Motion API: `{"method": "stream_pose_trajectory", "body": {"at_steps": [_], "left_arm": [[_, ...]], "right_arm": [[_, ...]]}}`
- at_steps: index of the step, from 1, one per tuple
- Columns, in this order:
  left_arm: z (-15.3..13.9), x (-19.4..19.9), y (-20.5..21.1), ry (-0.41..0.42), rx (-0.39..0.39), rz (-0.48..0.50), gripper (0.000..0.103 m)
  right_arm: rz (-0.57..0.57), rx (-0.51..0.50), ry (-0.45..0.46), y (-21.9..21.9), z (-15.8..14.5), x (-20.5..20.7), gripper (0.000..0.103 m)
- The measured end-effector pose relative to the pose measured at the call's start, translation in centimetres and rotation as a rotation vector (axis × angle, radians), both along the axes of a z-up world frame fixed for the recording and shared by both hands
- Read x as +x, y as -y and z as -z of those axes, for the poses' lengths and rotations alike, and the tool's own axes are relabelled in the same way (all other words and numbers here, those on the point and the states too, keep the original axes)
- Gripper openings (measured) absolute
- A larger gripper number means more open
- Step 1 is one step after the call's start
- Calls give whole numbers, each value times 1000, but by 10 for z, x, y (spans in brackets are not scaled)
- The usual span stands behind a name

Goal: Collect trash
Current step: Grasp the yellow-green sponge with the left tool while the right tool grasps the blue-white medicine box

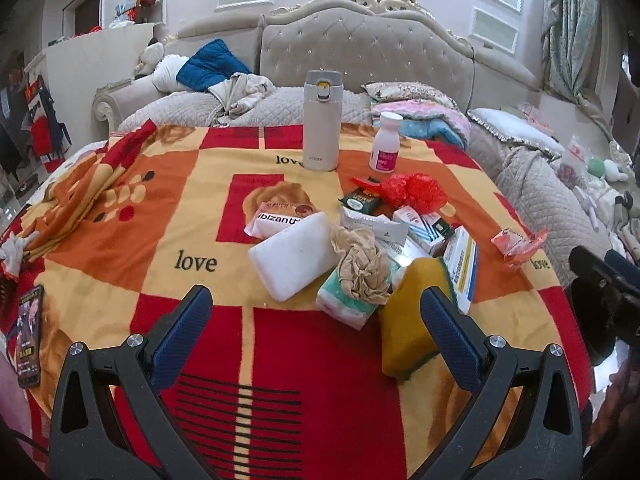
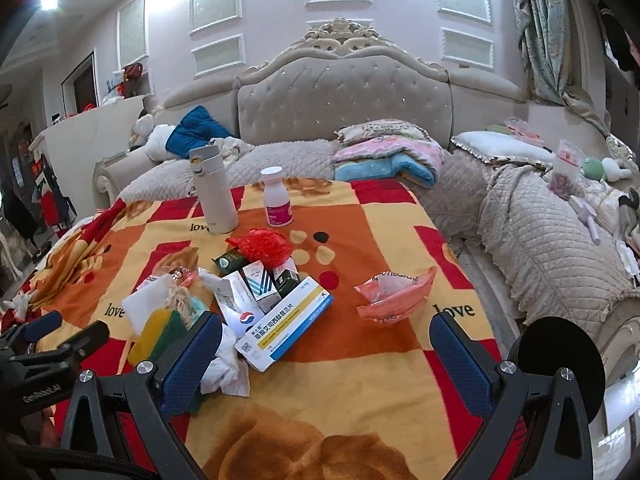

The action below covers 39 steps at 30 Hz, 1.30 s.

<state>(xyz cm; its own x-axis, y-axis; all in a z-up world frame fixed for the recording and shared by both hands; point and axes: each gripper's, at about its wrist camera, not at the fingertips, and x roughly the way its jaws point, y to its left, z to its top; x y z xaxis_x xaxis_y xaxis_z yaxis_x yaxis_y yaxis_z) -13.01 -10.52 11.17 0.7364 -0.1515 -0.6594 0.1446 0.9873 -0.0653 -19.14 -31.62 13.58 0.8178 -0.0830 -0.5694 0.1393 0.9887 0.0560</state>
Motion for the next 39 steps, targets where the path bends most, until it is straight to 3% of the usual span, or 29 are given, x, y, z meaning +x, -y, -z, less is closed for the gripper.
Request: {"method": "stream_pose_trajectory", "body": {"at_steps": [16, 31, 39], "left_arm": [[-3, -1, -1, 21, 19, -24, 103], [-6, 2, -22, 23, 31, -13, 103], [-1, 2, -39, -37, -58, 1, 103]], "right_arm": [[-38, 19, -28, -1, 6, 3, 103], [-110, -3, -110, -14, 20, 13, 103], [-128, 6, -161, -17, 34, 22, 103]]}}
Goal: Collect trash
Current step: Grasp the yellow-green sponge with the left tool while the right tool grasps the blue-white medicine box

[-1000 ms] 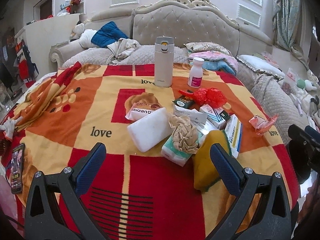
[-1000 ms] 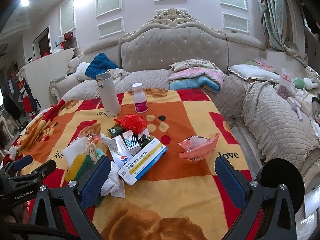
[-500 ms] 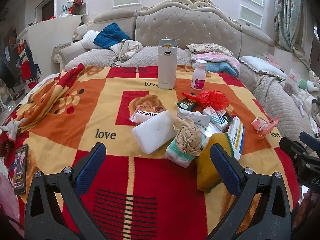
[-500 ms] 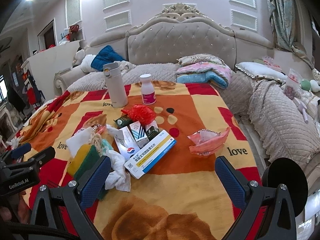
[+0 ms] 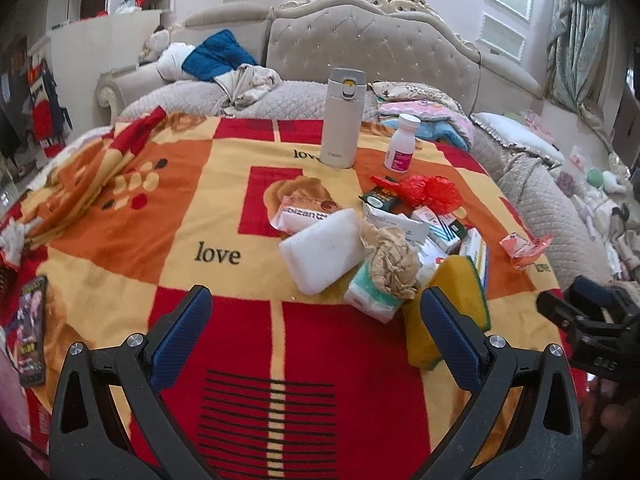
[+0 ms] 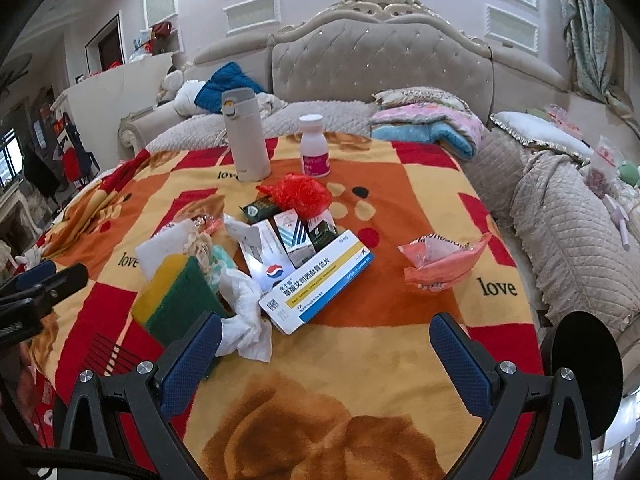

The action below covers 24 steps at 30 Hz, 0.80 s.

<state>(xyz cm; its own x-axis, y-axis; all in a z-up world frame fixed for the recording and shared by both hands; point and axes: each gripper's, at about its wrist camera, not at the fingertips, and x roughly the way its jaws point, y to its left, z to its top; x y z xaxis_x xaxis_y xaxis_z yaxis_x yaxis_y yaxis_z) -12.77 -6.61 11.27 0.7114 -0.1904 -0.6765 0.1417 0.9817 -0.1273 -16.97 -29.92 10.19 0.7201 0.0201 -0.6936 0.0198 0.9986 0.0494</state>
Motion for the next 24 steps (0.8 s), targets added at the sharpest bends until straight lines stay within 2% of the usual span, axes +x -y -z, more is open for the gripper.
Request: {"method": "stream_pose_trajectory", "body": {"at_steps": [6, 10, 19, 22, 24], "left_arm": [[4, -8, 20, -35, -46, 80, 103], [9, -10, 44, -37, -15, 128, 103], [27, 2, 71, -66, 1, 155, 103], [30, 7, 76, -63, 10, 159, 103], [32, 9, 79, -63, 10, 164, 101]], "right_arm": [[36, 4, -55, 18, 14, 20, 103], [57, 30, -95, 26, 23, 43, 103], [74, 196, -227, 24, 64, 106, 102], [50, 243, -244, 23, 72, 114, 83], [14, 215, -245, 19, 73, 114, 67]]}}
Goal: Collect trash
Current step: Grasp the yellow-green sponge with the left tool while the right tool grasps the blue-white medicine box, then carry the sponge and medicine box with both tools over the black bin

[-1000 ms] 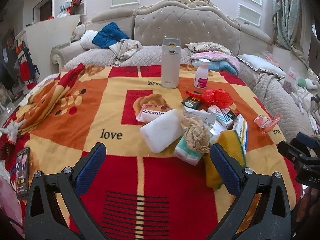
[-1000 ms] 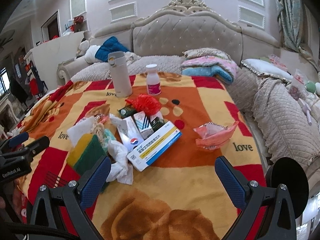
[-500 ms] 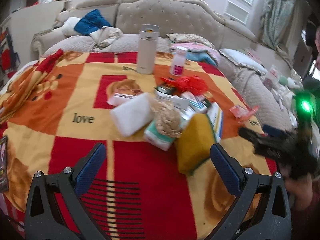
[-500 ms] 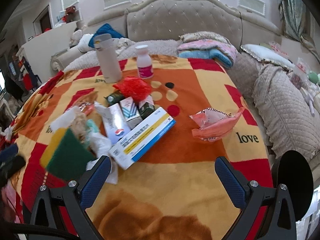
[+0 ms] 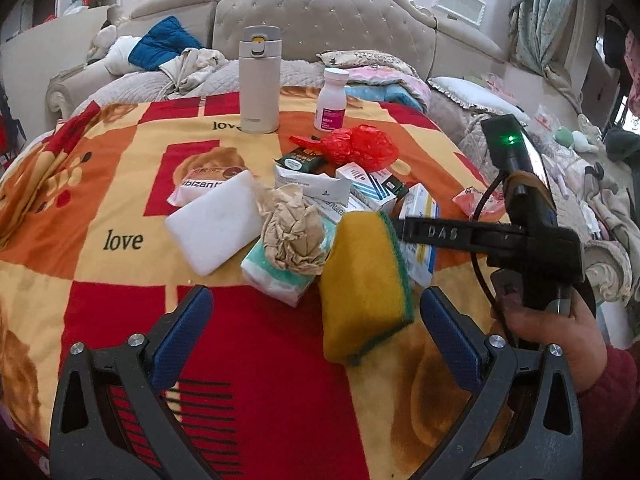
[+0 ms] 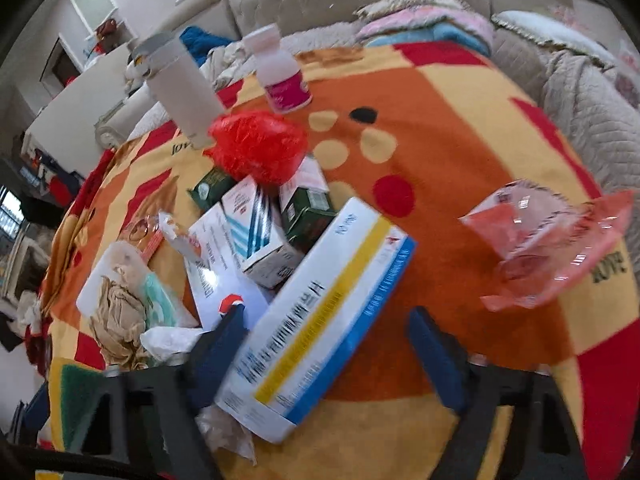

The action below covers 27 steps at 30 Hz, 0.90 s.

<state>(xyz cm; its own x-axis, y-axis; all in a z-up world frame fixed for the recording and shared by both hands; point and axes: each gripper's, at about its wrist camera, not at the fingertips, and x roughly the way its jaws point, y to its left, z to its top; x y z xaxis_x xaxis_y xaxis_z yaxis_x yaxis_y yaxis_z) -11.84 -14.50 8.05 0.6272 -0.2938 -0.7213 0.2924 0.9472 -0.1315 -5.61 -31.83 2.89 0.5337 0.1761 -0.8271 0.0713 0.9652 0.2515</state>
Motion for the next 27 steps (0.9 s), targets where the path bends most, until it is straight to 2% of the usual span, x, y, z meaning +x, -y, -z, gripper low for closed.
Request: {"method": "stream_pose_trajectory", "body": {"at_steps": [3, 5, 6, 8, 9, 13, 17, 19, 21, 27], "left_arm": [[3, 4, 2, -8, -12, 7, 84], [6, 8, 2, -27, -23, 11, 59], [8, 10, 2, -43, -34, 14, 53], [13, 13, 0, -82, -65, 17, 31], [15, 15, -2, -100, -81, 15, 26], [17, 16, -7, -119, -111, 2, 23], [7, 10, -7, -108, -112, 12, 23], [1, 7, -7, -99, -105, 22, 23], [-6, 3, -5, -89, -99, 34, 23], [-25, -5, 13, -76, -138, 85, 23]], "right_arm": [[-27, -42, 12, 3, -5, -6, 57], [-44, -54, 11, 10, -11, -13, 50], [-53, -68, 10, 12, -12, -16, 49], [-82, -113, 3, 13, -17, -25, 48], [-93, -127, -2, 13, -18, -29, 48], [-140, -157, -59, 12, -10, -38, 48], [-99, -159, -59, 16, 4, -34, 52], [-97, -180, -29, 14, 4, -36, 52], [-97, -182, -17, 14, 1, -39, 45], [-84, -137, 46, 30, -22, -65, 45]]}}
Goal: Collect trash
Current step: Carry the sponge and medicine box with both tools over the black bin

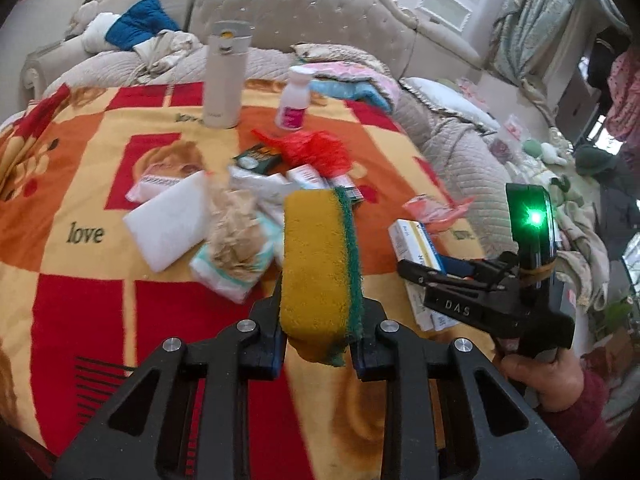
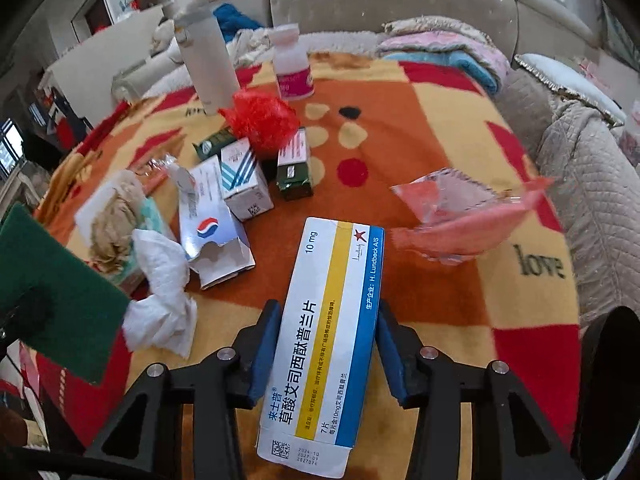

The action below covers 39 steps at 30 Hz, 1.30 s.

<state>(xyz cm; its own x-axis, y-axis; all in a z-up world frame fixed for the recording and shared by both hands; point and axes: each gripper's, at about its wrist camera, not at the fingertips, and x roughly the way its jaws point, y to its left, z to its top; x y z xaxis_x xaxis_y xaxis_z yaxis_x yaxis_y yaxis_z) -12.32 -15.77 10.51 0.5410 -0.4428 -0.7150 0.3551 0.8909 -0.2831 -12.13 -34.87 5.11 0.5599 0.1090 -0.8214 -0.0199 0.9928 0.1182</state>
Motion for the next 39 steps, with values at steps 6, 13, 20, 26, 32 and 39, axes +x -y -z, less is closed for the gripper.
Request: {"method": "stream_pose_trajectory", "body": {"at_steps": [6, 13, 20, 26, 32, 39], "left_arm": [[-12, -7, 41, 9, -9, 75, 23], [-14, -18, 100, 1, -11, 179, 23], [-10, -28, 158, -25, -6, 278, 23], [-6, -30, 198, -37, -2, 332, 23], [-6, -31, 237, -59, -24, 378, 23], [0, -30, 284, -59, -31, 419, 23]], "right_arm": [[46, -16, 43, 30, -18, -29, 45], [124, -14, 57, 80, -25, -66, 45], [210, 7, 83, 130, -34, -102, 45], [308, 19, 85, 181, -33, -125, 45], [397, 35, 74, 224, -24, -136, 45], [453, 44, 37, 257, -5, -137, 45]]}}
